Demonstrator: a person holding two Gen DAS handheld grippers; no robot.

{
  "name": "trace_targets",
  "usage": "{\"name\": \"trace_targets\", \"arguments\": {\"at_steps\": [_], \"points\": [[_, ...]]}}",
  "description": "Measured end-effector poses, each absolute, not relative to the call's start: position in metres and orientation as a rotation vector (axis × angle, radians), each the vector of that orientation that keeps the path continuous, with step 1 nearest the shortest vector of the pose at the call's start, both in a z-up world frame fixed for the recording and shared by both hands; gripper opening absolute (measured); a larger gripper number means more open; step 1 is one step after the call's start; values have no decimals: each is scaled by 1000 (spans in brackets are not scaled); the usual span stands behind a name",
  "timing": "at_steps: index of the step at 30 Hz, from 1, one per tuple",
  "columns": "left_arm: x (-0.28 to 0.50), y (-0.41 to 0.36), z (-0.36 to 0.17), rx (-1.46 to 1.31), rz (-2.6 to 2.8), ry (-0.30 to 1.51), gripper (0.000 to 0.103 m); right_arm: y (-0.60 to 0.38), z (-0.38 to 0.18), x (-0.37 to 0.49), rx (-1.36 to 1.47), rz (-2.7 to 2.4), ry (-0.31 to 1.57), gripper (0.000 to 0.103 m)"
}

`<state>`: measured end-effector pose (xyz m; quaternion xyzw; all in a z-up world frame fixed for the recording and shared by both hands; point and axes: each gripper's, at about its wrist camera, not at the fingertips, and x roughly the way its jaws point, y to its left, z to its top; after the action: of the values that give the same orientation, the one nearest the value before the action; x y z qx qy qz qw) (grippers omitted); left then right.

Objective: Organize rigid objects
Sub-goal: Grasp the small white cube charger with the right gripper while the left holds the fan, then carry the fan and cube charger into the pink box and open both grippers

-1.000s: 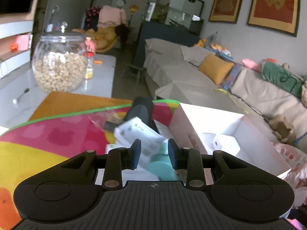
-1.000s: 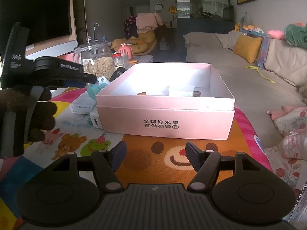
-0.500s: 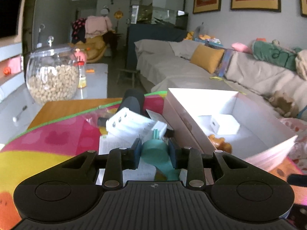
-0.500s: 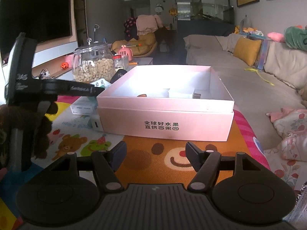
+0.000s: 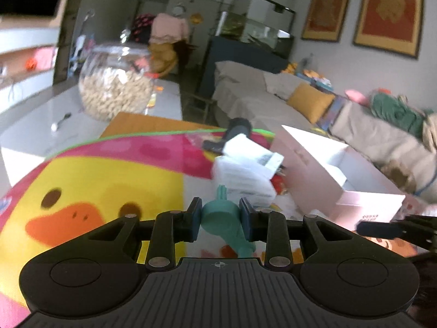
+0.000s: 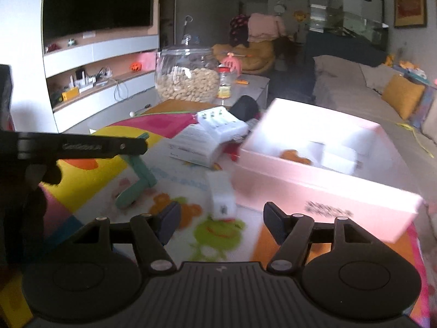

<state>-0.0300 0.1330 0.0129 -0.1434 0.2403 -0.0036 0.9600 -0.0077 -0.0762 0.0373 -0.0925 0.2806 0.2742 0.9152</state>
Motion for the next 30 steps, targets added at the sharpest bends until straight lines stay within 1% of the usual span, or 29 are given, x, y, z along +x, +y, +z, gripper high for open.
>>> {"name": "trace_targets", "arguments": {"at_steps": [1, 2, 3, 5, 6, 7, 17, 18, 20, 21, 22, 26, 28, 30], "points": [[-32, 137, 11, -315, -14, 482, 34, -70, 37, -4, -202, 560, 577, 57], [-32, 139, 11, -327, -17, 480, 34, -64, 36, 1, -212, 553, 580, 56], [-32, 141, 10, -334, -21, 478, 34, -59, 34, 6, -221, 546, 587, 51], [-32, 140, 9, -338, -31, 478, 34, -54, 30, 15, -231, 537, 611, 33], [-32, 140, 8, -340, -40, 479, 34, -53, 26, 18, -237, 539, 639, 21], [-32, 139, 8, -343, -47, 480, 34, -54, 23, 19, -237, 540, 660, 20], [-26, 135, 2, -382, -92, 522, 37, -103, 25, -6, -194, 540, 684, 20], [-27, 134, 2, -381, -92, 521, 37, -109, 25, -9, -203, 529, 678, 23], [-27, 134, 1, -378, -90, 519, 37, -116, 24, -12, -216, 498, 666, 31], [-27, 133, 2, -376, -90, 518, 37, -117, 24, -13, -223, 480, 660, 39], [-28, 133, 1, -375, -91, 517, 37, -120, 24, -13, -225, 465, 654, 43], [-27, 133, 0, -380, -98, 519, 37, -127, 27, -15, -252, 385, 603, 46], [-27, 133, 0, -387, -98, 520, 37, -128, 27, -17, -293, 329, 571, 53], [-27, 133, 0, -386, -97, 519, 37, -129, 27, -17, -296, 296, 568, 54]]}}
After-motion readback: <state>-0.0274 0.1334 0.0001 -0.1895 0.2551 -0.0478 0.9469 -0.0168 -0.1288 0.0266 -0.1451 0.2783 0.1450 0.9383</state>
